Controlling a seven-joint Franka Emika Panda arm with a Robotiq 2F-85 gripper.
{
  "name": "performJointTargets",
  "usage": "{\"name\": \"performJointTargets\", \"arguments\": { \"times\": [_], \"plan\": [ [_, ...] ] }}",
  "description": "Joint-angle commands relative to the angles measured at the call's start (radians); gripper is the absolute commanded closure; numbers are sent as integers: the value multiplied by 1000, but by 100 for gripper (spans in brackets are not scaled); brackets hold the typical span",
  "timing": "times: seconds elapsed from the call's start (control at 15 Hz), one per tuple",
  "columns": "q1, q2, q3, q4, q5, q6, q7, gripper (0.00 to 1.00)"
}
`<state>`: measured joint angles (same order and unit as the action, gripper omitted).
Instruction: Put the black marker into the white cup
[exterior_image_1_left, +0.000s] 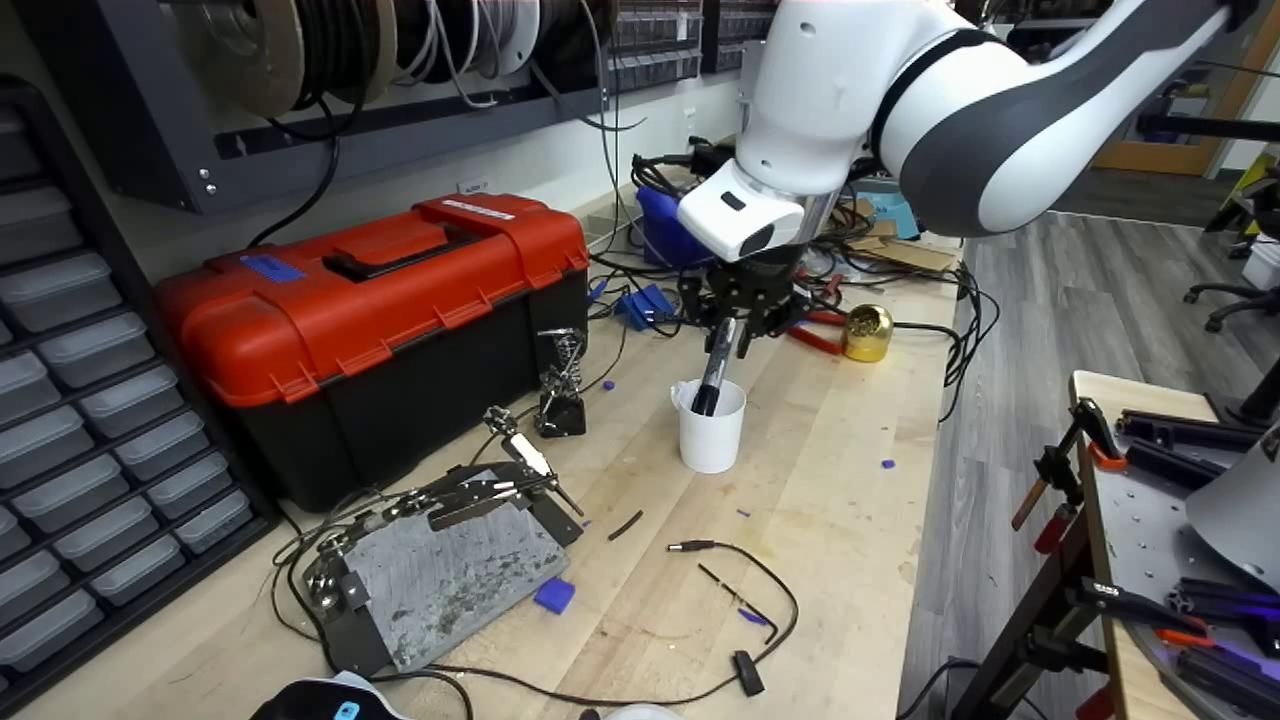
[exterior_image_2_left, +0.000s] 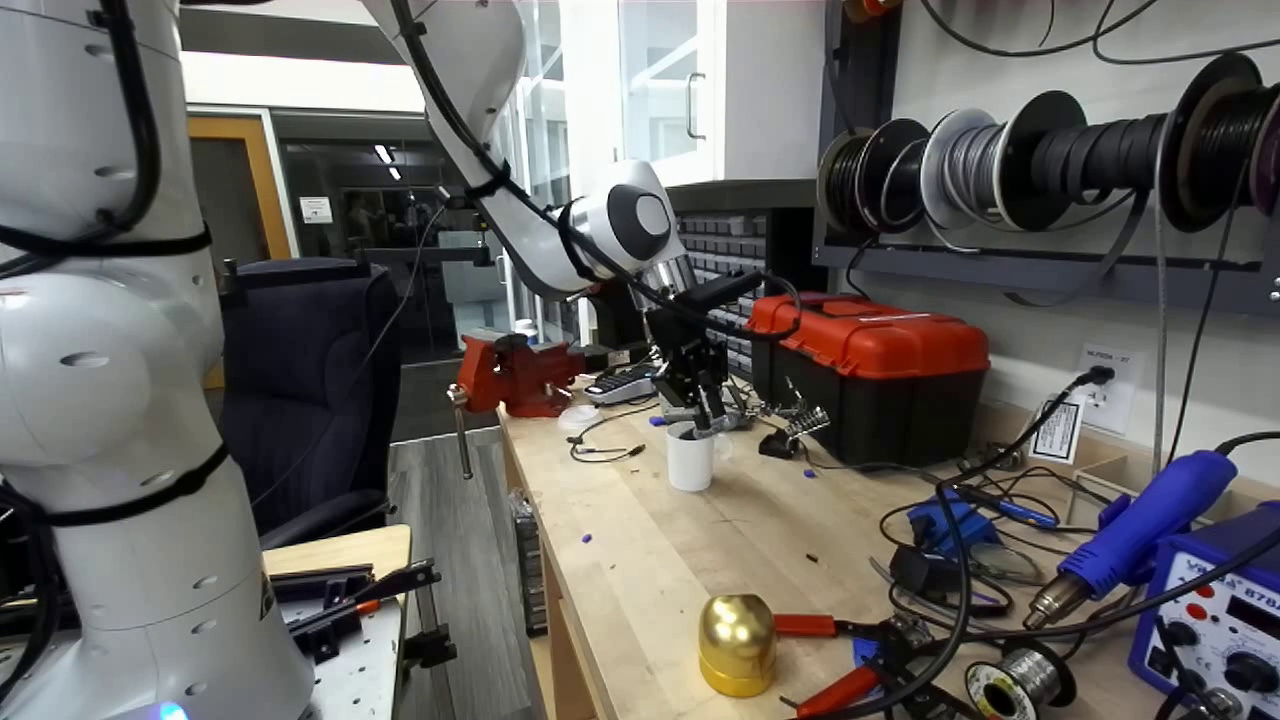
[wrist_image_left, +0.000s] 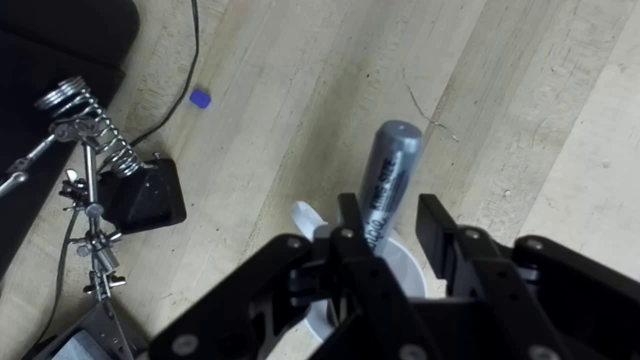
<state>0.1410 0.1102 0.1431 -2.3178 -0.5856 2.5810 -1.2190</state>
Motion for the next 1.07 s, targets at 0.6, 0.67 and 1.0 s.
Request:
{"name": "performJointTargets", "arguments": {
  "times": [0.6,0.67,1.0],
  "plan": [
    [27,35,18,59,-40,-69,96,1],
    [28,35,19,59,-40,-75,105,0],
    [28,34,20,60,-39,-79,116,0]
  ]
}}
